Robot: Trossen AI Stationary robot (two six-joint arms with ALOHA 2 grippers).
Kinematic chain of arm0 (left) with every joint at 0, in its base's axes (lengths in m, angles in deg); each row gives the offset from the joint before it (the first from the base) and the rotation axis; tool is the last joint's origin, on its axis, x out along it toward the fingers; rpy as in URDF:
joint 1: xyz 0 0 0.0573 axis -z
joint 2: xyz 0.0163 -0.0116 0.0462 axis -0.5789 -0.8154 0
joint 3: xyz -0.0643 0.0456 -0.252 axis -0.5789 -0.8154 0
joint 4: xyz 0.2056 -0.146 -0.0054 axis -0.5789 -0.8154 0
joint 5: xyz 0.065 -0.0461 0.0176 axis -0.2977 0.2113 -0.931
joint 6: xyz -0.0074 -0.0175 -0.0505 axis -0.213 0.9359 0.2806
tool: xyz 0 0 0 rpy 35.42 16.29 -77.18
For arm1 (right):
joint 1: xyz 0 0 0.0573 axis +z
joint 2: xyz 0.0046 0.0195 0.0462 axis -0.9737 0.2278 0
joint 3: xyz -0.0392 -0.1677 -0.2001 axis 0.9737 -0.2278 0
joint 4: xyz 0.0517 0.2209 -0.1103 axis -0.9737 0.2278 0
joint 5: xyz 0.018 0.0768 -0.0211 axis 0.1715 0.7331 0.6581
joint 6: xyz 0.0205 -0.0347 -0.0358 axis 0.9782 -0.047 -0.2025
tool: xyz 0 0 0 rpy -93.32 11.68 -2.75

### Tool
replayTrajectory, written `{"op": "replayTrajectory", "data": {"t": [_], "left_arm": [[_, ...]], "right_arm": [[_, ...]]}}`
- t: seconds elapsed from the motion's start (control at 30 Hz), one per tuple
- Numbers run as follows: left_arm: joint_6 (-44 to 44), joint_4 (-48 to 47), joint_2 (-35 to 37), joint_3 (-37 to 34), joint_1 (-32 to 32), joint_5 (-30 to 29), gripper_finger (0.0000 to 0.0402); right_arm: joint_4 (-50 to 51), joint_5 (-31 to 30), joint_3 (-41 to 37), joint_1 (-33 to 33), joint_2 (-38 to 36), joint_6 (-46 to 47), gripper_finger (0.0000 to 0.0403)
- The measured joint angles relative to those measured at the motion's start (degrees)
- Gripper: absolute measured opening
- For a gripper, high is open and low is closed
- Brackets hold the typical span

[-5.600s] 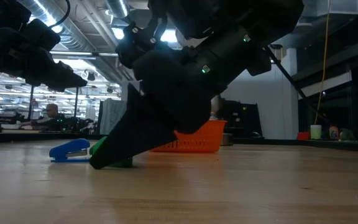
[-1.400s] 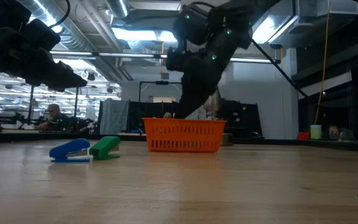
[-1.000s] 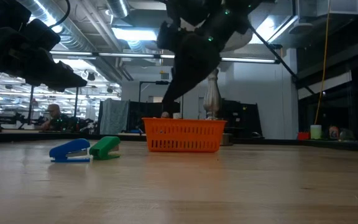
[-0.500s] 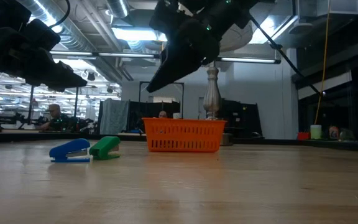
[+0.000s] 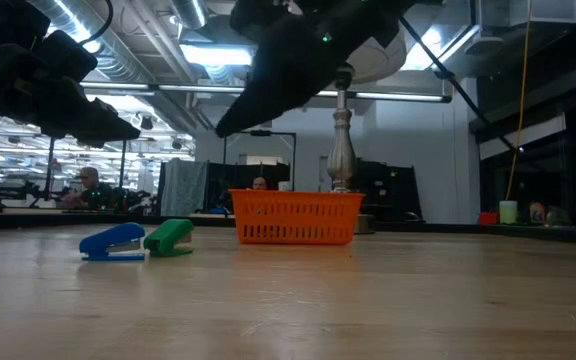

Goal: Pick and place Stapler, Stapler remover, tape
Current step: Put the yellow stapler into the bottom orange basket

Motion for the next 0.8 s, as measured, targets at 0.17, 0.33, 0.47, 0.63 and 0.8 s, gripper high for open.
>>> {"op": "replayTrajectory", "data": {"t": [0.17,0.33,0.47,0.63,0.8], "left_arm": [[0.0,0.0,0.0,0.0,0.0,0.0,0.0108],[0.0,0.0,0.0,0.0,0.0,0.0,0.011],[0.0,0.0,0.0,0.0,0.0,0.0,0.0108],[0.0,0.0,0.0,0.0,0.0,0.0,0.0108],[0.0,0.0,0.0,0.0,0.0,0.0,0.0109]], "right_arm": [[-3.6,0.0,0.0,0.6,2.6,0.6,0.0154],[-5.6,0.0,0.0,1.2,4.7,1.7,0.0154],[-8.1,0.0,0.0,1.8,6.3,3.1,0.0154],[-11.8,0.0,0.0,2.6,8.8,3.4,0.0154],[-15.7,0.0,0.0,3.0,11.5,3.4,0.0154]]}}
